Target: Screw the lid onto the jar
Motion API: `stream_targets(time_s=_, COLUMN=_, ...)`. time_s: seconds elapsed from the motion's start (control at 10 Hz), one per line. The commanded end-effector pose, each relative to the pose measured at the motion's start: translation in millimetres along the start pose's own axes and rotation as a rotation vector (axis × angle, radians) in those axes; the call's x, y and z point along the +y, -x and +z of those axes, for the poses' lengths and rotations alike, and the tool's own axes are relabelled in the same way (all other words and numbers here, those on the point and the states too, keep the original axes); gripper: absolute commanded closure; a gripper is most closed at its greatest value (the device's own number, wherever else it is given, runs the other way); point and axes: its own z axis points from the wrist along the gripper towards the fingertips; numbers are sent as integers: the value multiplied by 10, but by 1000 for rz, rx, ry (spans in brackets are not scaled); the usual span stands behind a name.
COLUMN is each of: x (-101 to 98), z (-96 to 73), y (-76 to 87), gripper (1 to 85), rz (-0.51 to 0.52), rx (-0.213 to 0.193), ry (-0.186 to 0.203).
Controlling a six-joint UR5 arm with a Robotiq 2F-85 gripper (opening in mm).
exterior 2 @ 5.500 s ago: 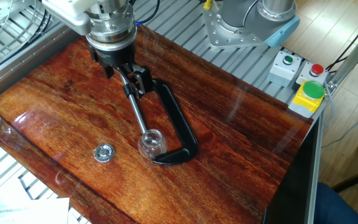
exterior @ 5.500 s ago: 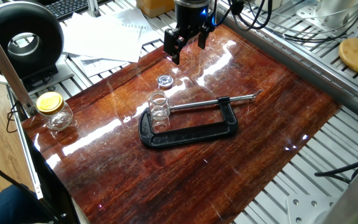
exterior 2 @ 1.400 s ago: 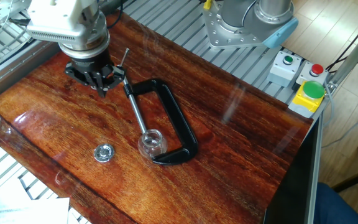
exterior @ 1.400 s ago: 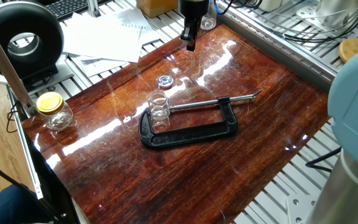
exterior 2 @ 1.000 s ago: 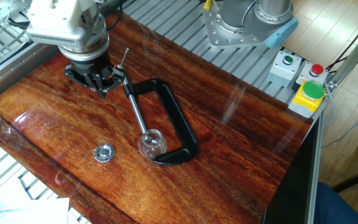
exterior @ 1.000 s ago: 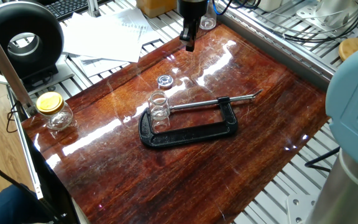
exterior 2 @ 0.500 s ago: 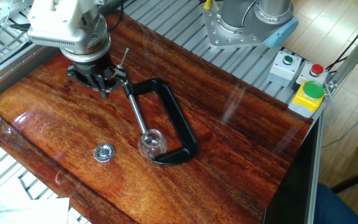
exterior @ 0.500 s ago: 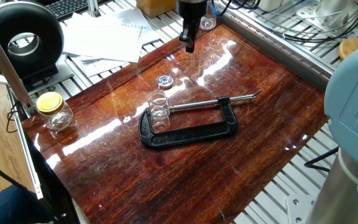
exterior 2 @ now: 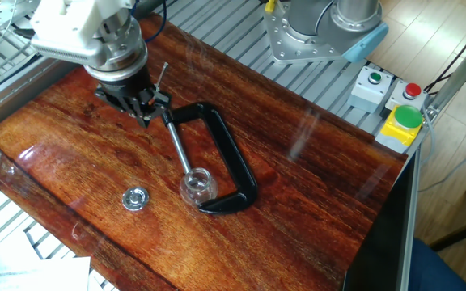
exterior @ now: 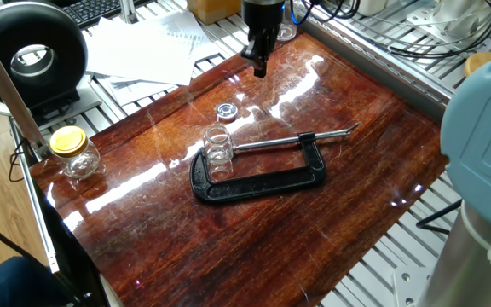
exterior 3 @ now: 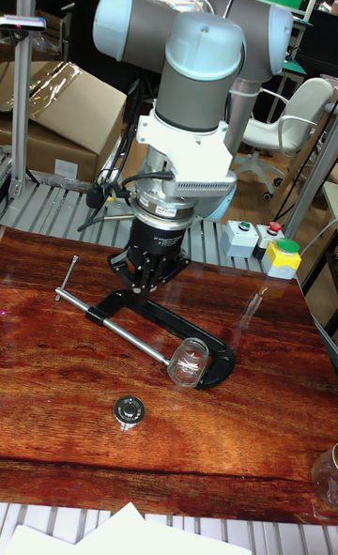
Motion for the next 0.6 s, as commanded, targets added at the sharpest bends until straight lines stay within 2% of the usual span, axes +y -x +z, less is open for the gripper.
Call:
stream_targets(time_s=0.0, x=-8, z=-12, y=48, gripper=843, rz=-49, rx=-19, ry=-2)
stream_targets(time_s=0.1, x=32, z=-13, y=36, gripper=843, rz=-89, rx=-10, ry=18)
stream_targets(time_s=0.2, x=20, z=-14, y=126, gripper=843, rz=-128, rx=-5, ry=36)
stream_targets(time_s=0.3, x=-48, z=59, y=299, gripper=837, rz=-173, rx=-28, ry=39)
stream_targets(time_s=0.5, x=-153, z=379, y=610, gripper=833, rz=-230, rx=-106, ry=52)
